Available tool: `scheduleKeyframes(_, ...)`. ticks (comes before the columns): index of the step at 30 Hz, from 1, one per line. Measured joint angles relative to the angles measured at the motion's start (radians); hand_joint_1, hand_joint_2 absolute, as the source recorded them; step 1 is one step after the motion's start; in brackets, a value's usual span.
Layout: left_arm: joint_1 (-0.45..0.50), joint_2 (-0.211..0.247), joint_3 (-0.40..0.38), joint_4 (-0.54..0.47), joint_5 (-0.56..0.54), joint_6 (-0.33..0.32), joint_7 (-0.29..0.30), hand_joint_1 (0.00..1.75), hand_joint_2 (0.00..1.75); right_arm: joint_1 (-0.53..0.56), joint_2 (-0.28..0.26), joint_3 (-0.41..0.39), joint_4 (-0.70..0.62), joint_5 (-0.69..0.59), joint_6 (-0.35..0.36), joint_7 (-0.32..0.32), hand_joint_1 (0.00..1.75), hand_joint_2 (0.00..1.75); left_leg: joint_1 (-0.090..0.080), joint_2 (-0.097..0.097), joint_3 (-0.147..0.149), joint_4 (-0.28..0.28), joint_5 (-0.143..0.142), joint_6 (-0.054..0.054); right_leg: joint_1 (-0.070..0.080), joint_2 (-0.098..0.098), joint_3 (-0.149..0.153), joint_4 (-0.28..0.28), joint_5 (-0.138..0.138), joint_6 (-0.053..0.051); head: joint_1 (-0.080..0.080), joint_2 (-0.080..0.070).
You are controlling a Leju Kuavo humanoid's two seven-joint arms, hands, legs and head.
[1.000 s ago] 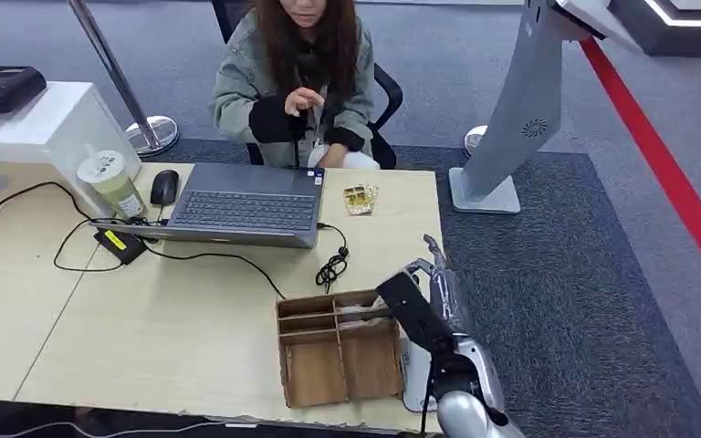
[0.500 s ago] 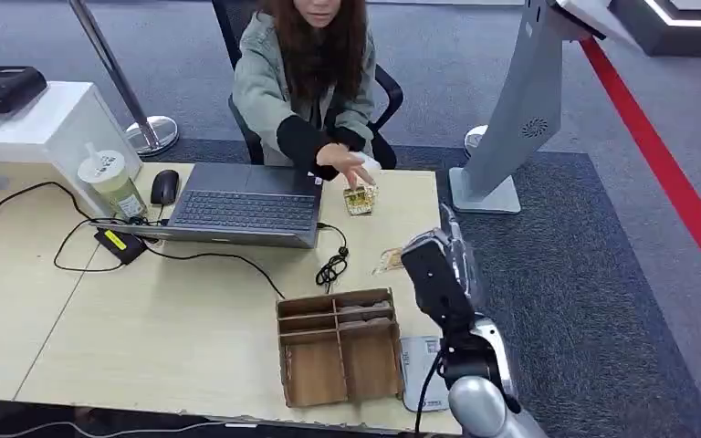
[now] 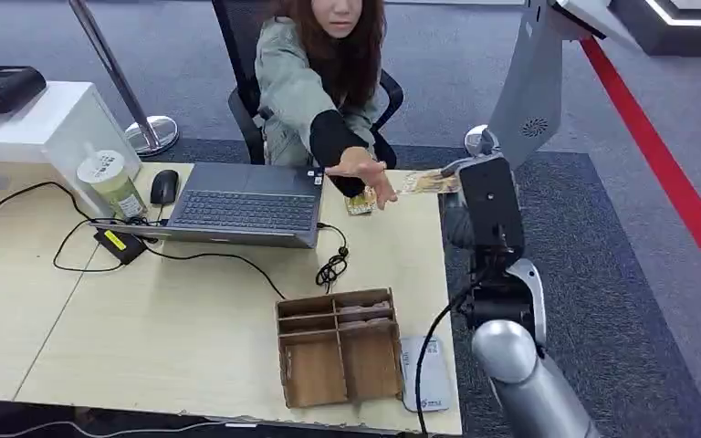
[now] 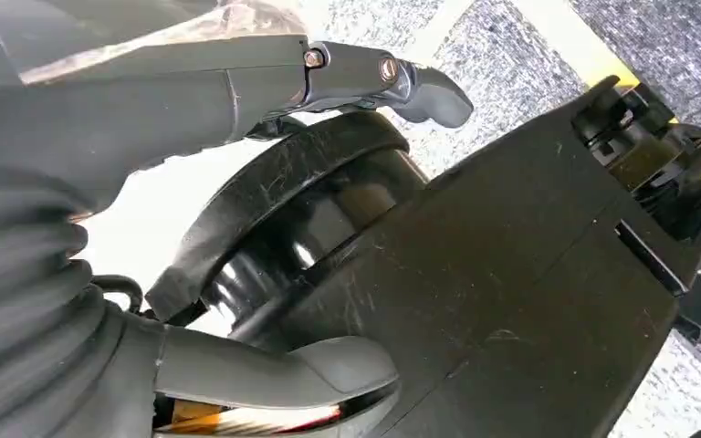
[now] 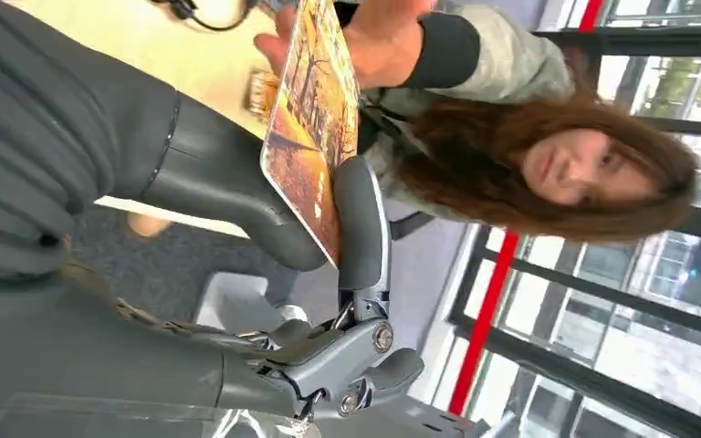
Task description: Pass the card to the sensor for recognition and then transmit it.
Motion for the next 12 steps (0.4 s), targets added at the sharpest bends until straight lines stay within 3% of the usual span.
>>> scheduleKeyframes(12, 0.0, 0.001, 0.0, -0.002, -0.002, -0.003, -0.001, 0.0, 1.75, -0.054, 0.029, 0.001, 0.018, -0.001, -0.003, -0.008, 1.75, 1.75, 0.0, 0.0, -0.001, 0.0, 0.0, 0.0, 0.0, 0.0, 0.0, 0.0, 0.0, 0.0, 0.0, 0.0)
